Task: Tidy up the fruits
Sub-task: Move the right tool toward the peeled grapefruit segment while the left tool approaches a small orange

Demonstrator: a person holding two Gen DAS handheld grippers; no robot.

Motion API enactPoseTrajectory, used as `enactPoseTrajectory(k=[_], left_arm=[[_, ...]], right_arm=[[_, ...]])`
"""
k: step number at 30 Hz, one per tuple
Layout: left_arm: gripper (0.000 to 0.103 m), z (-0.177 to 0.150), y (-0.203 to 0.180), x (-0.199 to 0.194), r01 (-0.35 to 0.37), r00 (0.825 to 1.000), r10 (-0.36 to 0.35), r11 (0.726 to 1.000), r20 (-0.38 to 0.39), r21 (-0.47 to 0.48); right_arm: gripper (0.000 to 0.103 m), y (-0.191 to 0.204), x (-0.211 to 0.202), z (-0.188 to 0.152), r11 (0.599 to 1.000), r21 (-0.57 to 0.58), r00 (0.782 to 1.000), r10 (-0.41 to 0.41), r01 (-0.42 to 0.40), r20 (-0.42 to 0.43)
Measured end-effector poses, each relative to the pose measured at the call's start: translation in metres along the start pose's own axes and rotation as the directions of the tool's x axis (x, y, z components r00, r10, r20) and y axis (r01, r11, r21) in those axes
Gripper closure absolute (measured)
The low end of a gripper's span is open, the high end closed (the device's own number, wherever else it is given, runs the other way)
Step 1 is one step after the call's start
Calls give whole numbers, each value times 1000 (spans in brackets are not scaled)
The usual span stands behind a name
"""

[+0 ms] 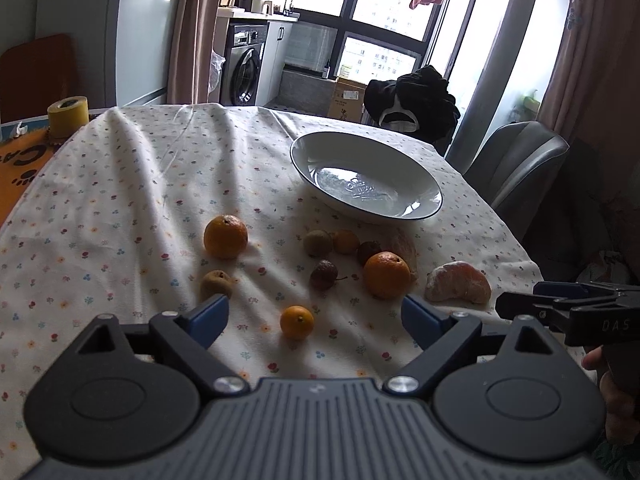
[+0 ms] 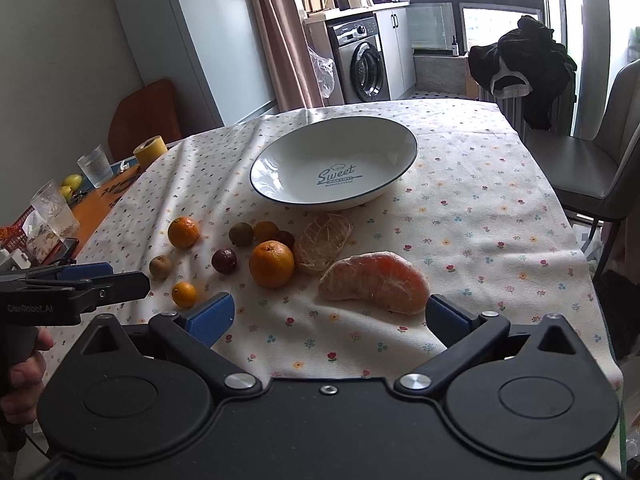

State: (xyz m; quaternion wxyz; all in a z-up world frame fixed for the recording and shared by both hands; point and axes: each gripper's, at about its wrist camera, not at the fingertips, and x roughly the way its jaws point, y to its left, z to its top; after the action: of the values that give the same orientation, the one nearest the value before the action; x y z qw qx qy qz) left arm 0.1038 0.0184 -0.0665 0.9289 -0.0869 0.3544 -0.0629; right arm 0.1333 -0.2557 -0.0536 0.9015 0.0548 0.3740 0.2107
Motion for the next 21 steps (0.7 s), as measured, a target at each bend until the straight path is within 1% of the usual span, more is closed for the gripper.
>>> enactPoseTrajectory(k=[2,3,6,8,13,17,19,20,21], left_arm=[[18,-1,2,7,-14,1000,14,1000,-11,-5],[23,-1,3,10,-18,1000,18,1000,-15,-7],[33,-2,8,22,-13,999,12,1000,-36,-24],[37,-2,10,28,-9,999,7,999,-47,-33],[44,-4,13,41,-5,998,3,999,-70,-33],[53,-7,16,50,-7,996,4,999,-87,-39],[55,-7,15,52,-11,997,9,1000,-80,-29],[59,-7,14,53,-19,997,17,1000,-80,-21],[68,-6,14,54,-29,996,28,999,-79,-15]], right_arm=[[0,-3,6,0,1000,10,1000,-16,16,-8],[0,-3,9,0,1000,13,1000,-24,25,-13],[0,-5,18,0,998,14,998,-54,54,-26],[0,-4,24,0,998,15,997,-65,65,-37],[0,0,38,-2,994,-9,993,-109,108,-43],[0,0,47,-3,992,-11,990,-129,128,-57],[0,-2,51,-3,990,-5,988,-140,140,-65],[0,-3,53,-4,990,-2,988,-142,142,-68],[0,-4,55,-4,990,2,987,-143,143,-71]])
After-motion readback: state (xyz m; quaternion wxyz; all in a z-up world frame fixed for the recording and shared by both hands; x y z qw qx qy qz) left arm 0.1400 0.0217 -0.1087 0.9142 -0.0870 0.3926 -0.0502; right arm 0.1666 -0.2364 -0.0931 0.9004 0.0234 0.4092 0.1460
